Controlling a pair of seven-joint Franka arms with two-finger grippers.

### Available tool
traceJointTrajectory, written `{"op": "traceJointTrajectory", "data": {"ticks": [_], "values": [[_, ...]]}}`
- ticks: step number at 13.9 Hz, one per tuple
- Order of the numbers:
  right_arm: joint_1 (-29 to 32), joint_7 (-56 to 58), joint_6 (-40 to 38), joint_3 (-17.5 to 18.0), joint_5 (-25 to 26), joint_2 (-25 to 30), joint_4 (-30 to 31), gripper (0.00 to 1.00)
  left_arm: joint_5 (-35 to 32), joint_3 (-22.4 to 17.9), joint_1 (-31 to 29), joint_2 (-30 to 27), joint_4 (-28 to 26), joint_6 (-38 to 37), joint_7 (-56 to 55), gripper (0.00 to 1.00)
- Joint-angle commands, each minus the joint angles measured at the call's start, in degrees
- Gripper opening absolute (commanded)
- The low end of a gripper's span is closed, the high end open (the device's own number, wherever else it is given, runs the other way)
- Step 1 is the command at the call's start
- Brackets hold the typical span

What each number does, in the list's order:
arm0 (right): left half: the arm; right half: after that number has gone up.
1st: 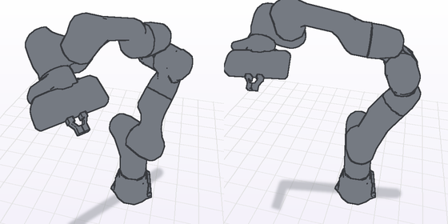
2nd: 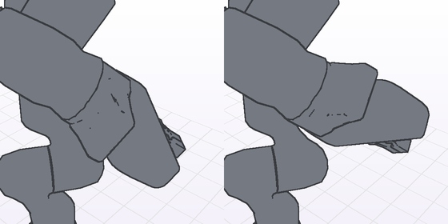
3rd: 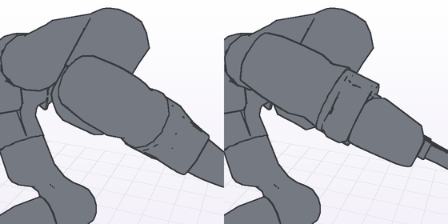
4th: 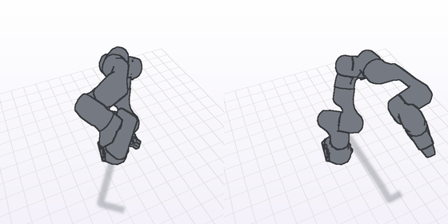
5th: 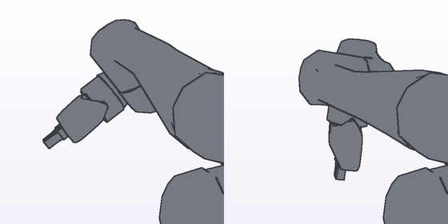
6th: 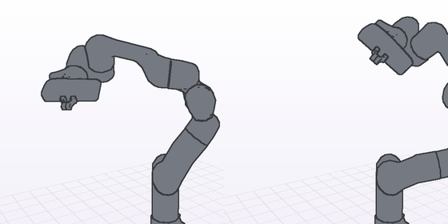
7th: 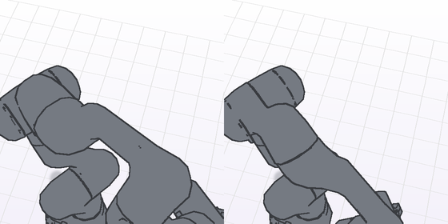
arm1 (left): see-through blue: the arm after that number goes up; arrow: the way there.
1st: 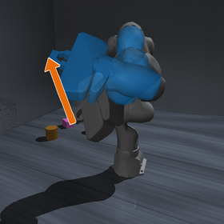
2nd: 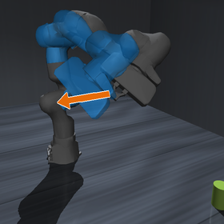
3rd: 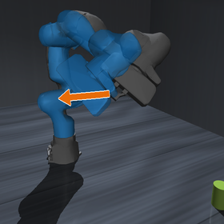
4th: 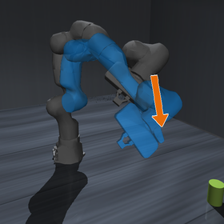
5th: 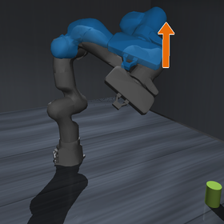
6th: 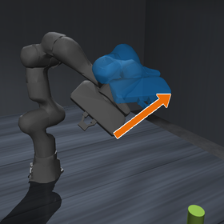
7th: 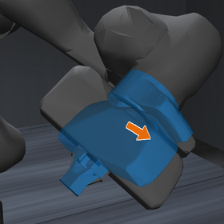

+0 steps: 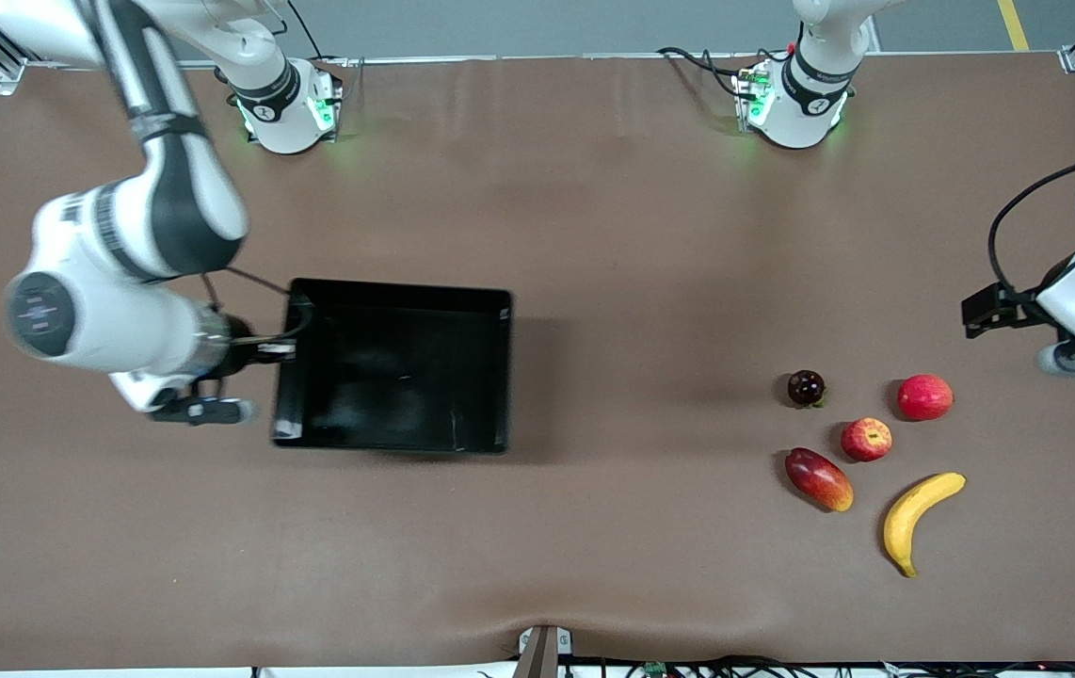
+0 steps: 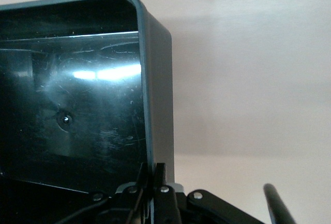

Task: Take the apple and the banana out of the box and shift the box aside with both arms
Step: 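Drag the black tray away from the fruits with the right gripper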

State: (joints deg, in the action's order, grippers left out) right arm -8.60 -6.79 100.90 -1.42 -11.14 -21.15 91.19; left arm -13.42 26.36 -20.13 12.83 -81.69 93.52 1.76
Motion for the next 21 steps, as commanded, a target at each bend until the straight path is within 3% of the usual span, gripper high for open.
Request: {"op": "traceJointTrajectory", "data": {"ticks": [1,6,8,12,14,16,20,21], "values": [[8.5,8.9,-0.2,1.2,-1.3,2.2,3.5,0.00,1.1,0.3,-0.4,-2.2,0.3,-1.5,-1.8,1.00],[21.0,19.7,1.2,1.2,-0.9,1.2,4.9,0.00,1.8,0.2,-0.5,-7.4,-0.5,-6.6,-7.1,1.00],[27.5,27.6,3.3,1.2,-0.9,-1.3,4.9,0.00,5.2,-0.5,-0.5,-9.0,-1.0,-6.4,-7.1,1.00],[33.0,31.2,6.2,1.2,-1.1,-2.8,8.6,0.00,7.1,-9.1,8.5,-13.6,-5.7,-6.8,-7.3,1.00],[34.0,31.7,8.4,1.2,-1.2,-3.5,10.5,0.00,9.1,-18.8,17.5,-16.9,-9.6,-6.2,-7.7,1.00],[34.5,32.7,9.8,1.2,-1.4,-5.0,11.6,0.00,11.0,-23.6,21.1,-17.9,-10.8,-6.2,-7.7,1.00],[35.0,33.3,10.8,1.2,-1.4,-7.6,11.6,0.00,11.0,-24.3,22.3,-19.0,-11.0,-7.1,-11.1,1.00],[35.7,33.2,10.8,1.2,-1.4,-7.9,11.4,0.04,11.0,-24.3,22.2,-18.8,-10.8,-7.1,-11.2,1.00]]}}
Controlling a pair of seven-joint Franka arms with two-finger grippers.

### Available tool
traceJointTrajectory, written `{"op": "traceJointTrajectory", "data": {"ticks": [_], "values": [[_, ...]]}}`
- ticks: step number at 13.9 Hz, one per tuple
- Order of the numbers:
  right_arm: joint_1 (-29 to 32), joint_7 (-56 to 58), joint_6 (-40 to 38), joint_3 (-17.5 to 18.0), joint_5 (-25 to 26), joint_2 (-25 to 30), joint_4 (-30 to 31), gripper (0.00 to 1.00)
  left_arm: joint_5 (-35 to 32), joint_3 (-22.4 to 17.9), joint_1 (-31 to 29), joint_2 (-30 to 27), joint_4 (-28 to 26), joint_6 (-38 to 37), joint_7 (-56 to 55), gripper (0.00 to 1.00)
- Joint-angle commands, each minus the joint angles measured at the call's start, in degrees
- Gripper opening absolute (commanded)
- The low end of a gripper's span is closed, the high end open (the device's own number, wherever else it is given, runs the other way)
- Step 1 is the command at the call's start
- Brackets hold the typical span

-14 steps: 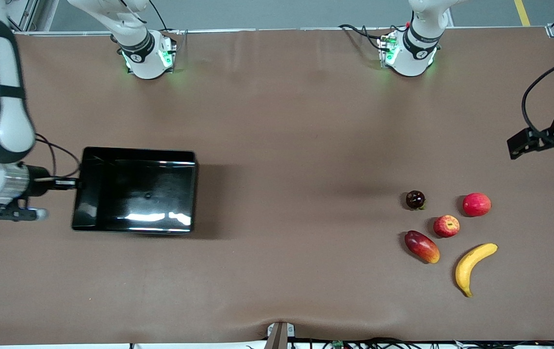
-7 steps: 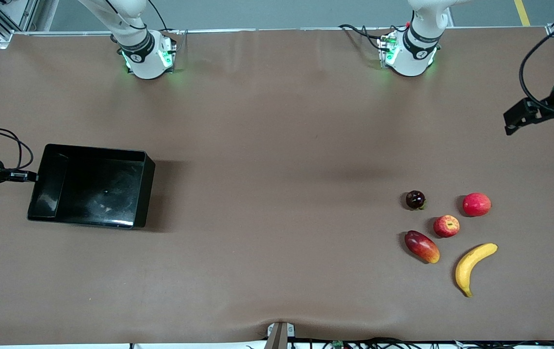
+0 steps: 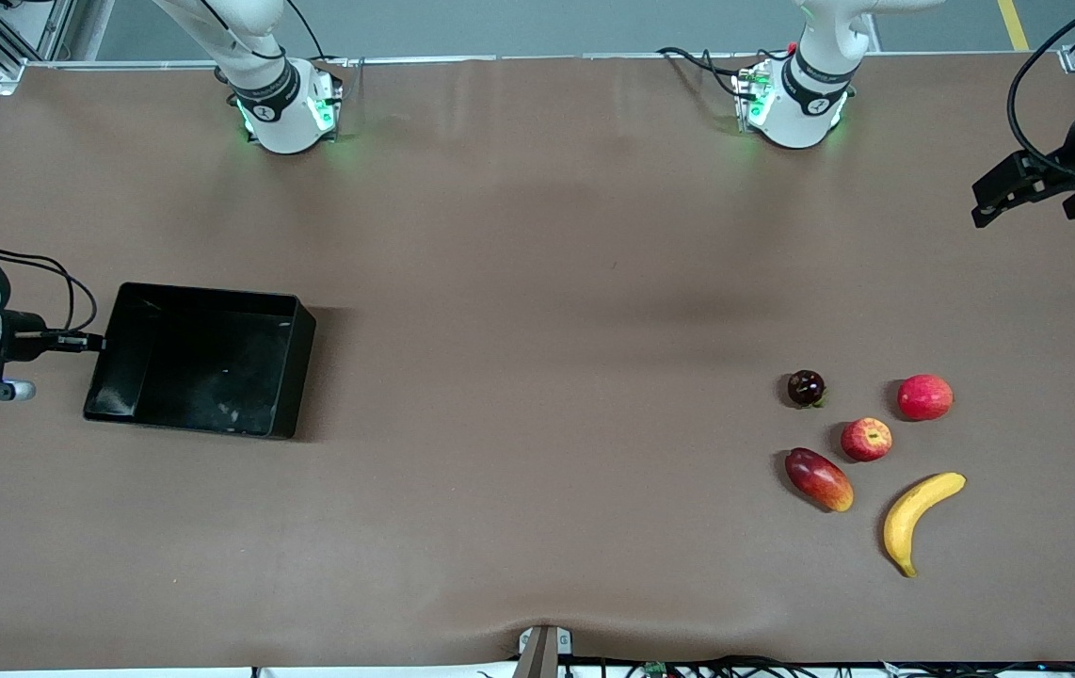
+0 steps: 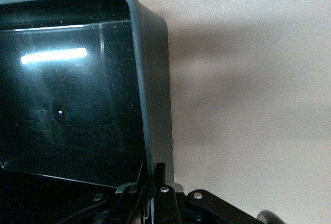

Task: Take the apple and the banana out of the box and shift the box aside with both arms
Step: 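Release the tray and raise the right gripper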

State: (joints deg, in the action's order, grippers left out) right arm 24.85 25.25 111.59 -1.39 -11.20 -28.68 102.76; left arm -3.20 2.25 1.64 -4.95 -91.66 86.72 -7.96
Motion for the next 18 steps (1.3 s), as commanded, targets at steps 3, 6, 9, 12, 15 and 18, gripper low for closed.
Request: {"op": "traceJointTrajectory", "data": {"ticks": [3,6,9,12,15,18], "values": [[2.0,1.1,-1.1,1.3,-1.4,-0.2,-1.9,1.00,0.9,-0.2,0.5,-0.9,-0.8,-0.3,-1.5,1.00],[-0.8,2.4,-7.8,1.6,-0.8,0.3,-10.0,1.00,0.9,-0.2,0.4,-0.9,-0.8,-0.3,-1.4,1.00],[-4.3,7.9,-9.4,1.6,-0.6,-0.3,-16.9,1.00,1.4,0.5,0.6,-1.2,-1.8,-0.3,-2.1,1.00],[-10.1,12.4,-9.8,1.5,7.2,-1.2,-25.8,1.00,3.0,0.6,0.6,-2.0,-2.6,-0.4,-0.2,1.00],[-14.5,12.2,-10.9,1.7,7.9,0.4,-32.2,1.00,2.9,1.5,0.5,-2.5,-2.7,-1.2,0.2,1.00],[-17.7,11.8,-16.2,2.7,8.3,2.9,-33.6,1.00,2.6,2.1,0.6,-1.7,-2.1,-1.1,0.2,1.00]]}}
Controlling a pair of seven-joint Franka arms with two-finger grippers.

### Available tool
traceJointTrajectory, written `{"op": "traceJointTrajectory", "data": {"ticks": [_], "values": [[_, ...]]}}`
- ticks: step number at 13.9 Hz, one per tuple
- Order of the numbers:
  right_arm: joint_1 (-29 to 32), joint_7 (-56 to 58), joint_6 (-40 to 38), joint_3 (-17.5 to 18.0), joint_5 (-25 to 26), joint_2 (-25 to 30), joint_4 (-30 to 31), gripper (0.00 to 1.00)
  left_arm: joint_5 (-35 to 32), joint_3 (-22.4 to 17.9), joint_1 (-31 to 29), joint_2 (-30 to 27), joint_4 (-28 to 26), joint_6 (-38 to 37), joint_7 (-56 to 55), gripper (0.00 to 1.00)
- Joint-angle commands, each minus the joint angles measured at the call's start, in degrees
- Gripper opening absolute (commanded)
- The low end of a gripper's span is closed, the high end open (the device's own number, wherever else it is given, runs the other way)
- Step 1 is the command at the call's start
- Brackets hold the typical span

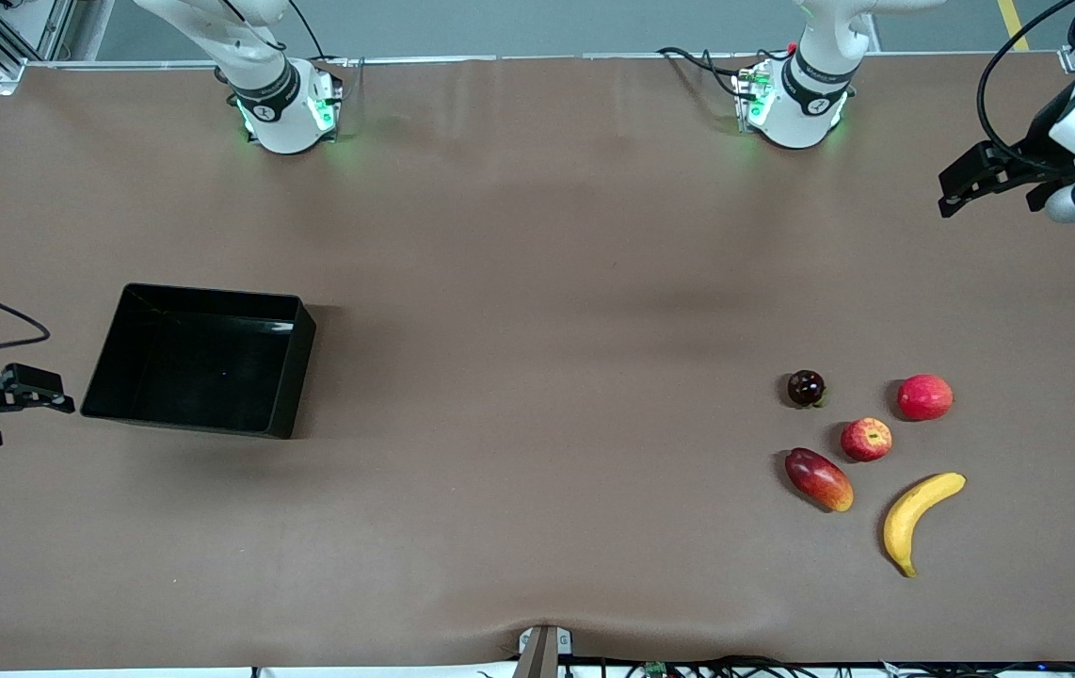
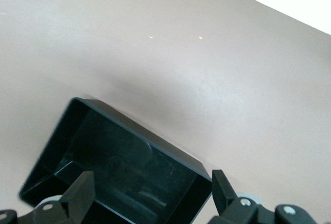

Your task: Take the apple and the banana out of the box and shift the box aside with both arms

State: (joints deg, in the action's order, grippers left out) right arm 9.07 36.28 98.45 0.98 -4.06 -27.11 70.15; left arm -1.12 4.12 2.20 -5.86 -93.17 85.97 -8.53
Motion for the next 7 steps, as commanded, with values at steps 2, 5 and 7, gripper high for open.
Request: {"op": "traceJointTrajectory", "data": {"ticks": [2,5,7], "values": [[-3.5,-5.1,-8.4,0.3,0.9,5.8,-0.9,1.00,0.2,0.3,0.0,-0.5,-0.6,0.2,1.1,1.00],[-4.8,-17.2,-17.5,0.4,1.4,10.3,-0.1,1.00,0.2,0.3,0.0,-0.4,-0.3,0.2,1.2,1.00],[-4.8,-18.3,-20.2,0.3,1.5,15.4,4.2,1.00,0.4,0.3,-0.1,0.1,0.4,0.2,1.3,1.00]]}}
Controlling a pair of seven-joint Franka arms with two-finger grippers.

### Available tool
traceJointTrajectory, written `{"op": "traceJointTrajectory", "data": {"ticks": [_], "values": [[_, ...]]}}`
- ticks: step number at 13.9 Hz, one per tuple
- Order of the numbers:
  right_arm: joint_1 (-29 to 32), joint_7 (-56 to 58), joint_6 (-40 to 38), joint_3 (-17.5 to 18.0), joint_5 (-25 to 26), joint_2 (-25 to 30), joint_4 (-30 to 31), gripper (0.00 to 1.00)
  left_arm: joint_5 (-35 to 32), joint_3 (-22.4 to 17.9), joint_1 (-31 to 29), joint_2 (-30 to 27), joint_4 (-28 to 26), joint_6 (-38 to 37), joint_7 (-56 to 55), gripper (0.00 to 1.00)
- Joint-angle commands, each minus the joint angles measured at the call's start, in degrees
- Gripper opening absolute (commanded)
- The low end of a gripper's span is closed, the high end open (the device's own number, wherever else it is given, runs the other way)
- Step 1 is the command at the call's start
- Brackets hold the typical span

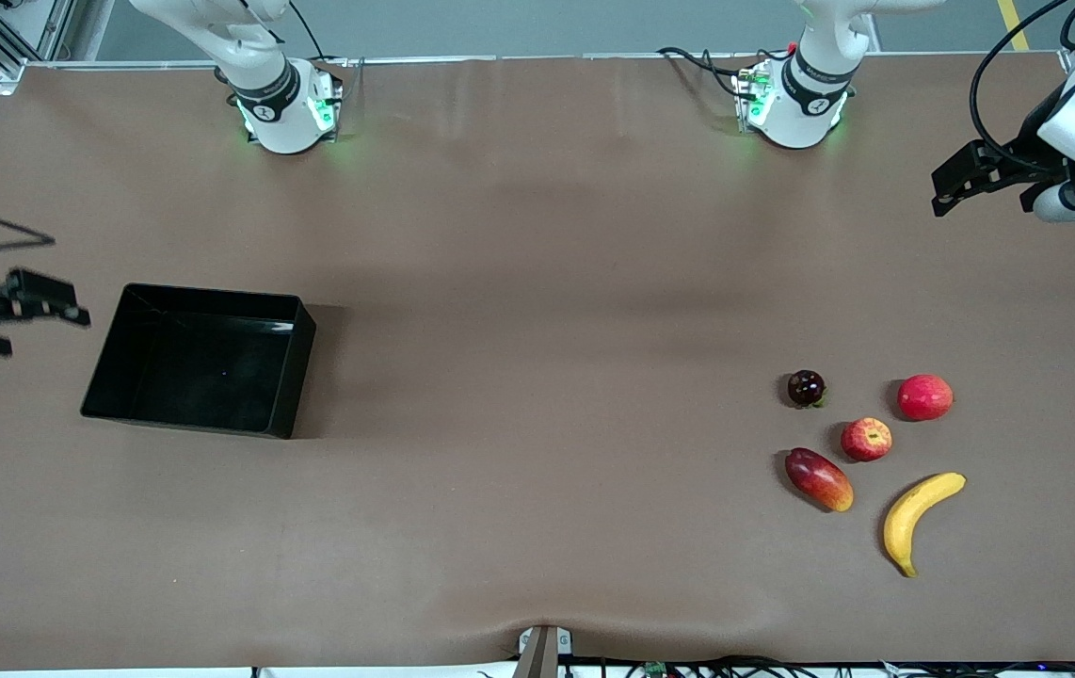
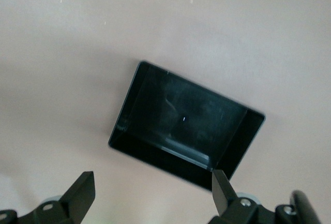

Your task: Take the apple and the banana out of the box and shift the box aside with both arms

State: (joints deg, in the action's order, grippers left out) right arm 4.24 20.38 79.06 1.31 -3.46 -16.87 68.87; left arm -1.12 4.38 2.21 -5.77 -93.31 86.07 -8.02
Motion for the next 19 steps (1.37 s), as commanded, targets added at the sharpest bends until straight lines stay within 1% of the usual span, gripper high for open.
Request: {"op": "traceJointTrajectory", "data": {"ticks": [1,2,4,5,7,9,10,12,15,17,19], "values": [[-0.2,-3.6,-0.3,0.0,1.0,8.4,9.2,1.00,0.5,0.0,0.1,0.0,0.2,0.1,0.8,1.00],[-0.5,-6.7,0.5,0.2,1.0,11.3,12.8,1.00,0.6,0.1,0.1,0.0,0.0,0.1,0.7,1.00],[-1.6,-14.5,1.0,0.3,0.9,15.5,17.5,1.00,0.6,0.5,0.1,0.1,0.1,0.1,0.7,1.00],[-3.2,-17.6,1.3,0.3,0.9,17.3,19.3,1.00,0.6,0.5,0.0,0.1,0.4,0.1,0.8,1.00],[-3.5,-19.6,0.7,0.2,0.6,18.6,20.6,1.00,0.4,0.5,-0.2,0.0,0.5,0.1,0.8,1.00],[-3.4,-19.6,2.8,0.1,0.6,20.9,23.5,1.00,0.5,0.5,-0.3,0.1,1.2,0.1,0.8,1.00],[-3.1,-20.2,2.9,0.0,0.5,20.7,23.4,1.00,0.5,0.5,-0.4,0.5,1.7,0.1,0.8,1.00],[-3.3,-25.9,2.8,0.0,0.5,20.6,23.0,1.00,0.1,0.5,-0.3,0.8,2.6,0.0,0.6,1.00],[-3.4,-26.0,3.1,0.0,1.3,19.8,20.8,1.00,0.1,0.5,0.0,1.2,2.7,0.0,0.6,1.00],[-3.5,-25.9,3.2,0.0,4.3,18.1,18.5,1.00,0.4,0.5,0.0,1.2,2.7,-0.2,0.8,1.00],[-3.3,-25.9,3.4,0.0,4.8,17.2,17.2,1.00,0.9,0.5,0.1,1.2,2.7,-0.4,0.8,1.00]]}}
